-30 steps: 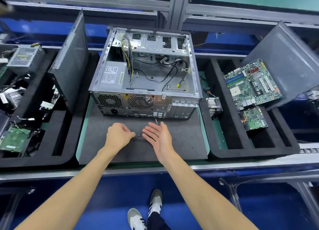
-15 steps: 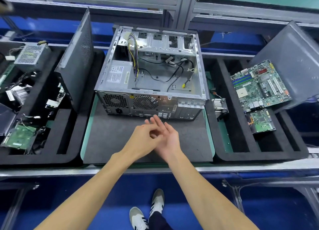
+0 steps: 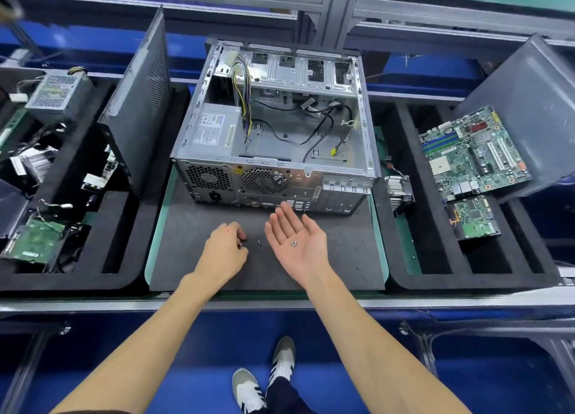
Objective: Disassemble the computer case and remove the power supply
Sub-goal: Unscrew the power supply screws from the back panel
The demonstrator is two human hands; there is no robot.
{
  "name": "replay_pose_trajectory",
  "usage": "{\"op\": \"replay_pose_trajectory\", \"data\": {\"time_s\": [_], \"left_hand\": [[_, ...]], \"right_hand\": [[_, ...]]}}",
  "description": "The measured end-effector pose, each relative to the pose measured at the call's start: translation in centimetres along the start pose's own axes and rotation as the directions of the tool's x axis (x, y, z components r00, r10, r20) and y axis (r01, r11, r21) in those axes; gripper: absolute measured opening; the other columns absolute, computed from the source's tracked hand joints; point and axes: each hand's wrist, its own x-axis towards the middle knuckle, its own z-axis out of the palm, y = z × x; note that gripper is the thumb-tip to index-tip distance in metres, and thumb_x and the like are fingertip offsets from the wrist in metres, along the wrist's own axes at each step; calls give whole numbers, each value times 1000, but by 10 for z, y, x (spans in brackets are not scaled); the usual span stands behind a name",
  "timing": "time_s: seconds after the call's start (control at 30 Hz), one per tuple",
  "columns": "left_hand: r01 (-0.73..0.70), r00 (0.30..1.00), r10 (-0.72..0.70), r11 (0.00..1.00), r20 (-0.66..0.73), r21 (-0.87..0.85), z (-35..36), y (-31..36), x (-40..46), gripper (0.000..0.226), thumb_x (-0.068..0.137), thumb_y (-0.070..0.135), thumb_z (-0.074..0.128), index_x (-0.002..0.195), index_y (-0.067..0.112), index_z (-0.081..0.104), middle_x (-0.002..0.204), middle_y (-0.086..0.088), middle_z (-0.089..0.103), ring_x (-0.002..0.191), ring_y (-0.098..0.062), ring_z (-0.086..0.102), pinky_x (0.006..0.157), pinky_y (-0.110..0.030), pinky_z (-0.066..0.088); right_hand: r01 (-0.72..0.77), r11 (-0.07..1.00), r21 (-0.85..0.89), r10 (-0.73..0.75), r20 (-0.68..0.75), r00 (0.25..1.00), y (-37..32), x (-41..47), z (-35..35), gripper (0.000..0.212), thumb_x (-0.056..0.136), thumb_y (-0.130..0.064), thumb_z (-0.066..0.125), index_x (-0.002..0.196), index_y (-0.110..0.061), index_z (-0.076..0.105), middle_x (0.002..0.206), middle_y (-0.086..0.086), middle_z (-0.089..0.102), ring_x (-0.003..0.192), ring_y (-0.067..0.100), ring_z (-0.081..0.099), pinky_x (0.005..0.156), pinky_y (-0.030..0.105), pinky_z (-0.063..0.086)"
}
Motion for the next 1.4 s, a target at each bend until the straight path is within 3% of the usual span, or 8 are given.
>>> {"op": "replay_pose_trajectory", "data": {"time_s": [0.2,0.43,0.6,0.8,1.03,1.2,1.3,1.4], "left_hand": [[-106,994,105,994,-18,-27,0,13,3,16,82,7,64,87,22,60,81,7,60,72,-10,57,73,-31,52],[-159,987,160,987,9,-20,14,11,-2,28,83,17,70,105,21,53,106,4,41,84,-14,53,76,-24,40],[-174,985,175,982,3,67,16,24,4,17,86,14,65,103,14,63,102,-2,54,90,-22,59,74,-26,40],[-168,984,175,974,-33,149,17,29,5,6,85,8,64,88,13,65,94,-7,61,78,-24,58,69,-28,40],[13,996,-28,986,-88,-165,9,21,8,12,78,12,76,73,20,67,71,6,67,69,-10,63,67,-25,49],[117,984,-167,867,-61,-484,-10,30,-1,12,78,11,73,71,20,72,64,6,71,58,-10,69,61,-22,48],[50,996,-89,757,-27,-652,-26,55,-15,10,73,8,69,72,18,72,68,1,72,60,-14,69,60,-21,52],[-112,992,127,820,-12,-562,-28,83,-35,10,66,11,69,72,19,70,68,3,71,61,-8,66,61,-18,53]], "right_hand": [[-4,1000,-10,4,-1,1000,-2,-4,-6,48,104,-34,43,116,1,74,115,16,73,97,30,74,85,44,59],[-9,1000,-18,9,5,1000,-7,-9,-13,48,102,-36,47,118,0,73,116,15,72,95,30,74,87,43,58],[-11,1000,-19,11,-7,1000,-6,-9,-14,49,102,-38,48,119,0,72,117,16,72,94,30,74,86,43,58],[-17,999,-31,16,-21,1000,-4,-14,-14,51,102,-41,49,121,0,72,118,16,72,95,30,74,87,43,58],[-5,1000,-17,5,-17,1000,-6,-21,-17,52,101,-42,49,121,1,72,119,16,72,96,30,73,88,42,58],[41,999,15,-40,-46,998,-5,-22,-15,53,103,-42,48,117,4,73,123,19,70,100,31,73,87,43,59],[65,998,8,-64,-62,996,-2,-19,-13,54,105,-39,43,116,5,72,125,20,69,108,32,71,96,44,55],[51,999,-6,-51,-36,998,3,-17,-8,56,107,-37,35,117,6,72,128,23,66,116,35,67,103,46,49]]}}
